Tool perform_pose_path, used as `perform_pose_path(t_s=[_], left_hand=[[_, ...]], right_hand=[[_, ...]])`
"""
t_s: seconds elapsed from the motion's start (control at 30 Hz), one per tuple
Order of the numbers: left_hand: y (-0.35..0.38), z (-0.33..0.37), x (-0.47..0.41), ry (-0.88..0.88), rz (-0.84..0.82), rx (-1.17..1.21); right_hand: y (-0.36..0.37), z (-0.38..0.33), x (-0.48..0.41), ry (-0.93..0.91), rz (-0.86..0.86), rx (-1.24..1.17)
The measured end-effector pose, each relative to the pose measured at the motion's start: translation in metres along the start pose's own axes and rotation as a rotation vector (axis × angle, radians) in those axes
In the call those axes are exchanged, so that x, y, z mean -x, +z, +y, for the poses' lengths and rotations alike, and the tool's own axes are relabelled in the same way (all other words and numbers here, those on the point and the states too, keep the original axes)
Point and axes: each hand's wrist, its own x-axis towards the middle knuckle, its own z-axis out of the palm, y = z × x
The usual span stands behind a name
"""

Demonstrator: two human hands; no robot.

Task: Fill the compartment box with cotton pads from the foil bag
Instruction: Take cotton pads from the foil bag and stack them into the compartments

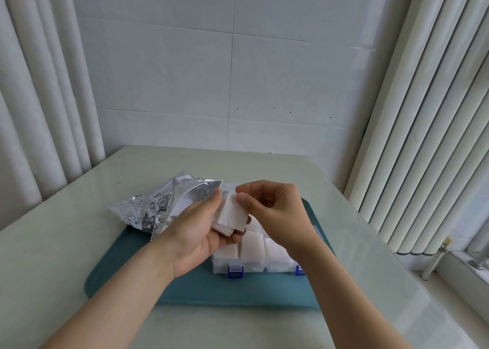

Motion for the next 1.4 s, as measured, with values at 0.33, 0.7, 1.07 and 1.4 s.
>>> perform_pose_path(t_s=[0.33, 0.7, 1.07, 1.4], left_hand=[[0.0, 0.0, -0.002, 0.005, 0.044, 0.047], [-0.001, -0.001, 0.003, 0.068, -0.083, -0.192], [-0.005, -0.018, 0.001, 0.579, 0.173, -0.928], [-0.004, -0.04, -0.003, 0.759, -0.127, -1.377]], right_hand=[[0.0, -0.001, 0.0, 0.003, -0.018, -0.13], [0.012, 0.009, -0.001, -0.179, 0.053, 0.48], [-0.034, -0.011, -0.007, 0.121, 0.004, 0.191], [-0.059, -0.013, -0.001, 0.415, -0.131, 0.585]])
